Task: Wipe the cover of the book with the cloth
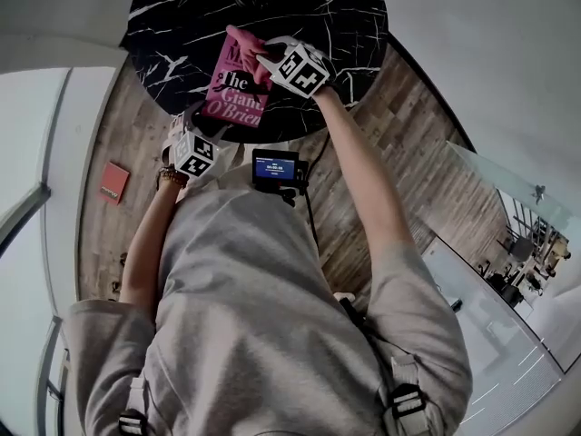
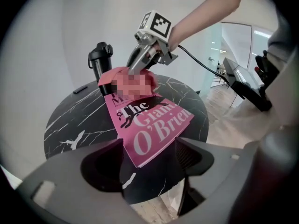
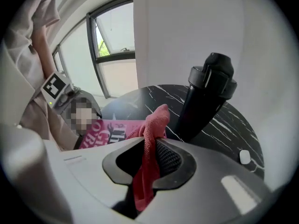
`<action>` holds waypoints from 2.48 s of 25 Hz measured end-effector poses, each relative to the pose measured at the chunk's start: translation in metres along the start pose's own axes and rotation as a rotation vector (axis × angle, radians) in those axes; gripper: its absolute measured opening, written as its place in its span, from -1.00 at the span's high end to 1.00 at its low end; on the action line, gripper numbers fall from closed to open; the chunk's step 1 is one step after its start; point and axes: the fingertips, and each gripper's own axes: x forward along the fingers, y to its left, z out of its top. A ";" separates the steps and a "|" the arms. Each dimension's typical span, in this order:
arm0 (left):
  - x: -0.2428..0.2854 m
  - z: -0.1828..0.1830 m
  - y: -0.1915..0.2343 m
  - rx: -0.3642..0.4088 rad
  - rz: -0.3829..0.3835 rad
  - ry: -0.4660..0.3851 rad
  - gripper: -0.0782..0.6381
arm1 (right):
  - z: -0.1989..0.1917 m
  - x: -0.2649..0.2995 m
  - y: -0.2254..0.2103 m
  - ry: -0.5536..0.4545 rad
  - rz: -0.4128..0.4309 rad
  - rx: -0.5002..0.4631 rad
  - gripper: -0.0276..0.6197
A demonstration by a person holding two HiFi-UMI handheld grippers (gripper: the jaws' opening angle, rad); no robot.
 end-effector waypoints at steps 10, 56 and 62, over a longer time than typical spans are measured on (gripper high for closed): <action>0.005 0.001 0.004 -0.061 0.016 0.044 -0.18 | -0.020 0.046 -0.013 0.158 -0.027 0.010 0.68; 0.006 0.000 0.004 -0.090 -0.016 0.038 -0.21 | -0.021 0.045 0.031 0.237 0.085 -0.030 0.69; 0.007 -0.002 0.004 -0.091 -0.018 0.029 -0.21 | -0.020 0.045 0.040 0.235 0.105 -0.033 0.69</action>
